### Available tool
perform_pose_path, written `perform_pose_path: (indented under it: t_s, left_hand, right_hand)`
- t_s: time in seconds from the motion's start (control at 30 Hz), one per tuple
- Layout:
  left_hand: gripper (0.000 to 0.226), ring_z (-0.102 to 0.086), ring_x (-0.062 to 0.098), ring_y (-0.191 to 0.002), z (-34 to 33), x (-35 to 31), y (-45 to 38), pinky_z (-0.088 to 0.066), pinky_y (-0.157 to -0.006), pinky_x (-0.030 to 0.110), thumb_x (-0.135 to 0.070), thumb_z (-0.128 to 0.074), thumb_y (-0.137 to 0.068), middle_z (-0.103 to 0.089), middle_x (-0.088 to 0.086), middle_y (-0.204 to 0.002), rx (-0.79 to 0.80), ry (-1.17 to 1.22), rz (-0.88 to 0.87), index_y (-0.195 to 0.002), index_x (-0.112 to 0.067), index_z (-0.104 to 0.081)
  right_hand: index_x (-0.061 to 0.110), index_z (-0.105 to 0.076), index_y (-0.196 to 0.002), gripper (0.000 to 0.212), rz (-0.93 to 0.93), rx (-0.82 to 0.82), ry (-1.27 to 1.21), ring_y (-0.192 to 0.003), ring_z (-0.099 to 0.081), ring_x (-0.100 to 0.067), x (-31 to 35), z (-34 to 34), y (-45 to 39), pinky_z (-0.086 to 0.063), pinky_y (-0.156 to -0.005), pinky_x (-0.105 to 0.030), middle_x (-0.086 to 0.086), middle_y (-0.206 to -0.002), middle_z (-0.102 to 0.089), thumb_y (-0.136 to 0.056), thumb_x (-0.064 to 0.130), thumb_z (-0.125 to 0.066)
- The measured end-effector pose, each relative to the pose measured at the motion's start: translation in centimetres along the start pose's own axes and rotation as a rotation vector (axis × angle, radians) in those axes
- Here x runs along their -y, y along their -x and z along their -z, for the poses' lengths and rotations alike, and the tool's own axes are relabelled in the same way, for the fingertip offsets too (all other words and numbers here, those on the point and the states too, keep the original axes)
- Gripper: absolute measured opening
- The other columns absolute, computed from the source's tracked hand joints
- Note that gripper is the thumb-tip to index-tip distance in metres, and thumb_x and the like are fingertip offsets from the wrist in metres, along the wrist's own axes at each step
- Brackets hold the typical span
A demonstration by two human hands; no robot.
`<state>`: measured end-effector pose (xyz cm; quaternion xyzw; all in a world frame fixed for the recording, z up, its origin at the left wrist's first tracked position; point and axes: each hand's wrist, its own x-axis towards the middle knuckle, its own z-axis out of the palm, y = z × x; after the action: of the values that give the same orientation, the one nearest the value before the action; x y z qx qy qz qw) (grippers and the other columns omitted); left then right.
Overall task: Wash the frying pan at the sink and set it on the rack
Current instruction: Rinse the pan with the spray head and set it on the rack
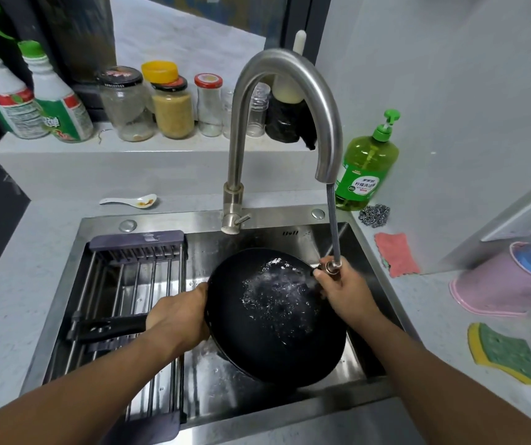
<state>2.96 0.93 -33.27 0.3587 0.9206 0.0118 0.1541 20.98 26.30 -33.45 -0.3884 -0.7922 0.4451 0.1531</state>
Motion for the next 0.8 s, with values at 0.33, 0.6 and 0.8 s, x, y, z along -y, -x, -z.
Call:
perform_pose_path:
  t_s: [0.33, 0.6, 0.8]
  left_hand:
    - [0.055, -0.070, 0.028, -0.087, -0.4, -1.2, -0.1, -0.037, -0.068, 0.032, -0.023, -0.060, -0.085, -0.074, 0.001, -0.089, -0.161, -0.013, -0.018, -0.134, -0.027, -0.035]
    - [0.056, -0.068, 0.030, -0.092, -0.8, -1.5, 0.5, -0.041, -0.070, 0.034, -0.028, -0.061, -0.090, -0.073, 0.000, -0.097, -0.165, -0.036, -0.038, -0.138, -0.027, -0.031]
    - [0.057, -0.068, 0.025, -0.087, -0.4, -1.5, -0.3, -0.038, -0.074, 0.033, -0.020, -0.059, -0.089, -0.072, -0.002, -0.093, -0.177, -0.117, -0.053, -0.137, -0.026, -0.029]
  right_hand:
    - [-0.004, -0.062, -0.114, 0.028, -0.214, 0.517, -0.428, -0.071, -0.072, -0.024, 5.7, -5.0, 2.5, -0.063, -0.073, -0.036, -0.017, -0.091, -0.075, -0.096, 0.018, -0.065]
    - [0.003, -0.062, -0.116, 0.027, -0.206, 0.347, -0.656, -0.079, -0.072, -0.036, 5.8, -8.3, 3.5, -0.062, -0.079, -0.043, -0.023, -0.100, -0.075, -0.098, 0.023, -0.063]
    - [-0.007, -0.059, -0.113, 0.030, -0.181, 0.608, -0.364, -0.060, -0.066, -0.024, 3.1, -4.4, 3.7, -0.059, -0.058, -0.031, -0.027, -0.090, -0.070, -0.097, 0.017, -0.064]
